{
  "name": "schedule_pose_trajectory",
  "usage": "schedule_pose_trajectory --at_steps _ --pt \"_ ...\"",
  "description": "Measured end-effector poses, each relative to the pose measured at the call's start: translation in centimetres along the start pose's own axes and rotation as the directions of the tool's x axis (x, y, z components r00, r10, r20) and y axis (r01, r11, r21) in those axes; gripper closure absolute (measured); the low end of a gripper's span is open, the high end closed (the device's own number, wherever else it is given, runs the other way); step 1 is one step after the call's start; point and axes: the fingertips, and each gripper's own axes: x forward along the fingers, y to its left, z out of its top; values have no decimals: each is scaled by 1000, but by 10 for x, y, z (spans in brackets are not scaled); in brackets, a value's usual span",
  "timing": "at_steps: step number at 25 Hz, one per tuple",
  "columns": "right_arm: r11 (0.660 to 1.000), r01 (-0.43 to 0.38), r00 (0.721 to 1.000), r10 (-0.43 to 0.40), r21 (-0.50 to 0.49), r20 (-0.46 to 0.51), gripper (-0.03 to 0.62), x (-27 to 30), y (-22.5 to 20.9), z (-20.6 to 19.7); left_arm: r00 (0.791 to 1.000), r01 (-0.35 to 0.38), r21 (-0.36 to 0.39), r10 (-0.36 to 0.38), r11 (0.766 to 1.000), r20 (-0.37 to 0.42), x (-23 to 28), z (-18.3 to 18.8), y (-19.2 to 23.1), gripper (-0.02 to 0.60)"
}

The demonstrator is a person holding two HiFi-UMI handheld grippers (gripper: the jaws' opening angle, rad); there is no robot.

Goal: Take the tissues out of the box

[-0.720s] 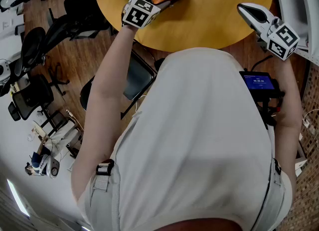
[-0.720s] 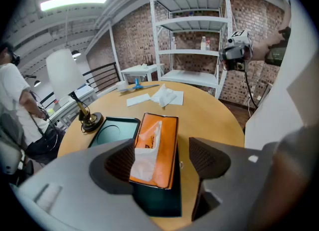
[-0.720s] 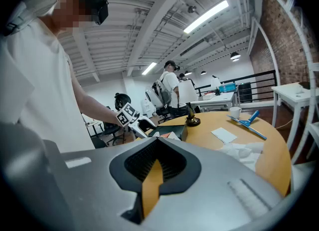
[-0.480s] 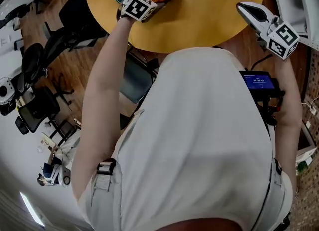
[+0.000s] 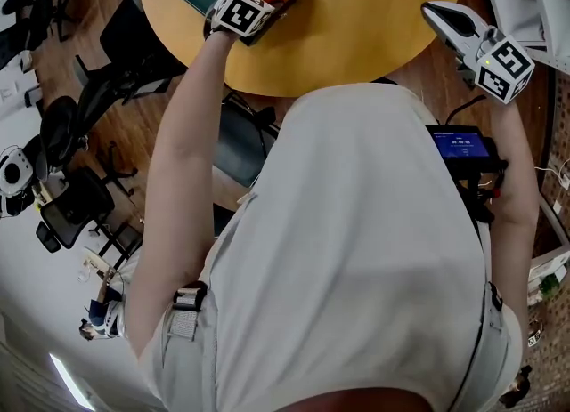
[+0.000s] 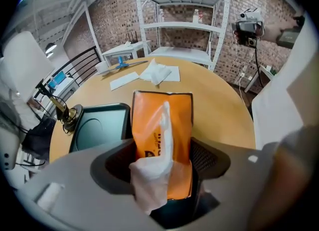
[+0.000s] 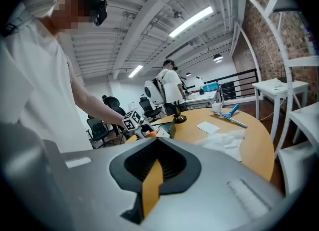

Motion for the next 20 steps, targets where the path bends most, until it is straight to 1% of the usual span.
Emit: schedule_pose_trajectory --at_steps 3,5,8,11,12,14,16,18,20 --pt "1000 -15 1000 15 -11 2 595 5 2 4 999 -47 46 46 998 18 -3 -1 2 279" --pt "999 -36 999 36 -19 -1 595 8 5 7 996 -79 40 77 996 40 -15 1 1 284" --pt "997 -72 997 72 -27 -2 595 14 12 14 988 -113 -4 113 994 108 -47 10 -2 284" --pt "992 -114 994 114 -46 -3 595 23 24 23 968 -161 -68 171 985 183 -86 12 -6 284" --pt "990 -133 991 133 -55 -9 595 27 29 25 961 -174 -104 192 979 201 -100 9 -9 284" --pt "980 -182 983 181 -80 -29 595 36 40 26 947 -193 -205 237 959 216 -125 -5 -15 284" --pt "967 -234 972 229 -103 -55 595 43 51 25 936 -223 -297 289 929 201 -145 -28 -21 284" --pt "954 -275 960 267 -118 -77 595 49 61 23 933 -254 -349 324 902 158 -158 -56 -29 284" --pt "943 -309 950 300 -126 -91 595 54 68 23 937 -279 -377 336 883 94 -165 -84 -37 284"
